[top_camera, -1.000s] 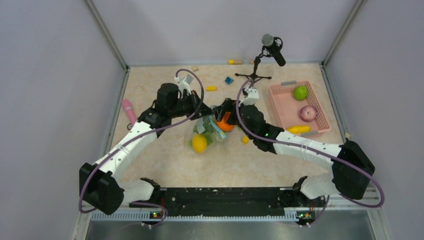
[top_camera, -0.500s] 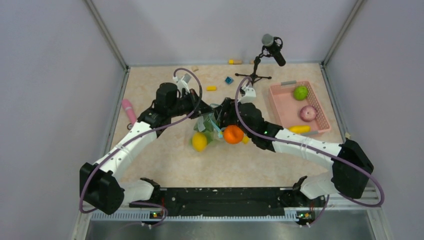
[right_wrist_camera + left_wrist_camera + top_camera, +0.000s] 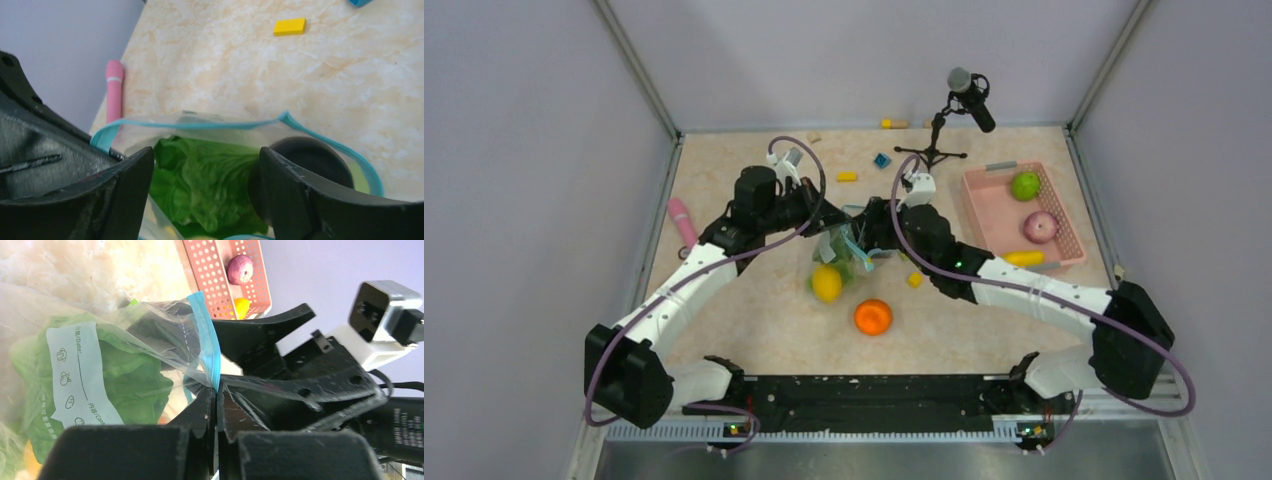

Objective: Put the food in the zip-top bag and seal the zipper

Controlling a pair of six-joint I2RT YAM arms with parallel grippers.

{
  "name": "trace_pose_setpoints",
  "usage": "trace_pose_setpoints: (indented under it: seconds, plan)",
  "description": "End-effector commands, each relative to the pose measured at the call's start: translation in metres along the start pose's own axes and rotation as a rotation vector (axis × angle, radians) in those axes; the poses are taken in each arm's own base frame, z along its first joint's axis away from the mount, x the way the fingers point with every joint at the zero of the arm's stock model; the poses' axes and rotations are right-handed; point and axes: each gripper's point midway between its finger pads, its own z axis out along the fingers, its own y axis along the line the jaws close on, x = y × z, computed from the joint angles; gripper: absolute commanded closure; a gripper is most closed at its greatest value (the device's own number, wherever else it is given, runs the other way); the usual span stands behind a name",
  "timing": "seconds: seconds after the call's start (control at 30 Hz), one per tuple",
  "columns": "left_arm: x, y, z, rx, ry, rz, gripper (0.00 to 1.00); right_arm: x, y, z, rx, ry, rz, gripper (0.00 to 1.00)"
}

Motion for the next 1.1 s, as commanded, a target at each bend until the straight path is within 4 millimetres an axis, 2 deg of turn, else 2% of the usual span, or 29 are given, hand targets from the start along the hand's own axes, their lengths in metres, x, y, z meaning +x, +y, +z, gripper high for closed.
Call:
trace_pose_setpoints:
  seconds: [0.0,0.03,0.1,0.17,0.27,0.37,0.47,0.53,0.63,0.87,1.0,1.07]
  plan:
    - [-0.01,0.005,0.007,0.016,-0.048,0.052,1.0,-0.049,0.026,-0.046,-0.147,-0.024,-0.096,0.08]
    - [-0.011,0.007,0.007,0.009,-0.054,0.053,1.0,-0.049,0.022,-0.055,-0.15,-0.004,-0.116,0.03]
    - [-0.014,0.013,0.006,-0.015,-0.075,0.061,1.0,-0.038,0.008,-0.079,-0.132,0.069,-0.168,0.01]
    - [-0.017,0.019,0.004,-0.046,-0.096,0.076,1.0,-0.006,-0.007,-0.1,-0.146,0.201,-0.222,0.01]
    - [-0.02,0.022,0.002,-0.07,-0.112,0.09,1.0,0.035,-0.011,-0.123,-0.229,0.324,-0.221,0.01]
    - [-0.017,0.021,0.003,-0.06,-0.096,0.093,1.0,0.071,-0.017,-0.128,-0.233,0.37,-0.203,0.01]
    - [-0.014,0.022,0.003,-0.06,-0.08,0.091,1.0,0.099,-0.022,-0.114,-0.191,0.386,-0.251,0.01]
    - [-0.012,0.023,0.003,-0.06,-0.073,0.085,1.0,0.116,-0.028,-0.098,-0.127,0.384,-0.315,0.01]
    - [-0.011,0.023,0.002,-0.061,-0.07,0.082,1.0,0.135,-0.025,-0.086,-0.101,0.356,-0.391,0.01]
    - [-0.008,0.024,-0.001,-0.066,-0.068,0.079,1.0,0.155,-0.046,-0.061,0.014,0.322,-0.392,0.01]
    - [-0.009,0.024,-0.002,-0.071,-0.078,0.08,1.0,0.172,-0.048,-0.054,0.005,0.339,-0.381,0.02]
    - [-0.009,0.023,-0.002,-0.067,-0.074,0.08,1.0,0.176,-0.047,-0.049,0.004,0.338,-0.38,0.09]
